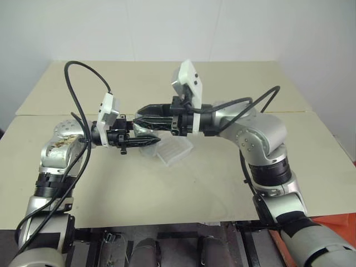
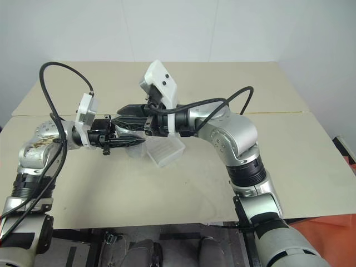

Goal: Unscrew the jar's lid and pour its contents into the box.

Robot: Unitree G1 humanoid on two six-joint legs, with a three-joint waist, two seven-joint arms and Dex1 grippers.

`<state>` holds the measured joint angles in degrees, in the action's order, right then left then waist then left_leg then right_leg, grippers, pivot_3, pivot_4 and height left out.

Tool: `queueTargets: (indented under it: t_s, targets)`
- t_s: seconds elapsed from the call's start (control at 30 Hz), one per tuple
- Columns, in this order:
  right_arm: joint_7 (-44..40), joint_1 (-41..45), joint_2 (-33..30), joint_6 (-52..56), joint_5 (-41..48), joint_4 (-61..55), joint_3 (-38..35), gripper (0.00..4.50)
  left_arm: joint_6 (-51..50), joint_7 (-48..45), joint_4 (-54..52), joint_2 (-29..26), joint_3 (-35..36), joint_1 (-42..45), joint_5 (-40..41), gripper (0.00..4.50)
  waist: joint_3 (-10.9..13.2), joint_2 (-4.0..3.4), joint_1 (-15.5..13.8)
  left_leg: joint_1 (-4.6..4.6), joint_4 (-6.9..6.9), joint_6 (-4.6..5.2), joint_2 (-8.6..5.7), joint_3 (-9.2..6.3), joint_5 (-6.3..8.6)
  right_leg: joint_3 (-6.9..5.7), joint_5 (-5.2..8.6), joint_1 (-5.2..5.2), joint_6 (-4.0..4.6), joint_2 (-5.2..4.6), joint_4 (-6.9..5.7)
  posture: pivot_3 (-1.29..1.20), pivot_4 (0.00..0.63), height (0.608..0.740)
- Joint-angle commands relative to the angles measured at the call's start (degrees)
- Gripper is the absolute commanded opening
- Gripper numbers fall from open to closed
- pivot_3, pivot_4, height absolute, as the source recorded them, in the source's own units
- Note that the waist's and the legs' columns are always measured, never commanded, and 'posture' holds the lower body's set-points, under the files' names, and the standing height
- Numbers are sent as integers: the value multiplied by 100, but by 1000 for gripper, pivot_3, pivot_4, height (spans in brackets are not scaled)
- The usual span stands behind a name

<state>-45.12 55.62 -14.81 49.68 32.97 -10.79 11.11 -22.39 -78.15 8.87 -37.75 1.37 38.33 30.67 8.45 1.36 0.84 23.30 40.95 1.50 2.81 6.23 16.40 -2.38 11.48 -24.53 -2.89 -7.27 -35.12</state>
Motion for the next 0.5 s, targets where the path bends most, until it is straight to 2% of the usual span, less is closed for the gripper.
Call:
queueTargets:
  t_s: [0.03, 0.5]
  targets:
    - [-59, 19, -20, 119, 86, -200, 87, 1568, 138, 57, -78, 19, 173, 230, 55, 1943, 0, 0, 1, 0, 0, 0, 0, 0, 0, 0, 0, 0, 0, 0, 0, 0, 150, 740]
    - [0, 133, -59, 127, 38, -167, 5, 1568, 213, -105, -66, 63, 141, 168, 73, 1943, 0, 0, 1, 1, 0, 0, 0, 0, 0, 0, 0, 0, 0, 0, 0, 0, 150, 740]
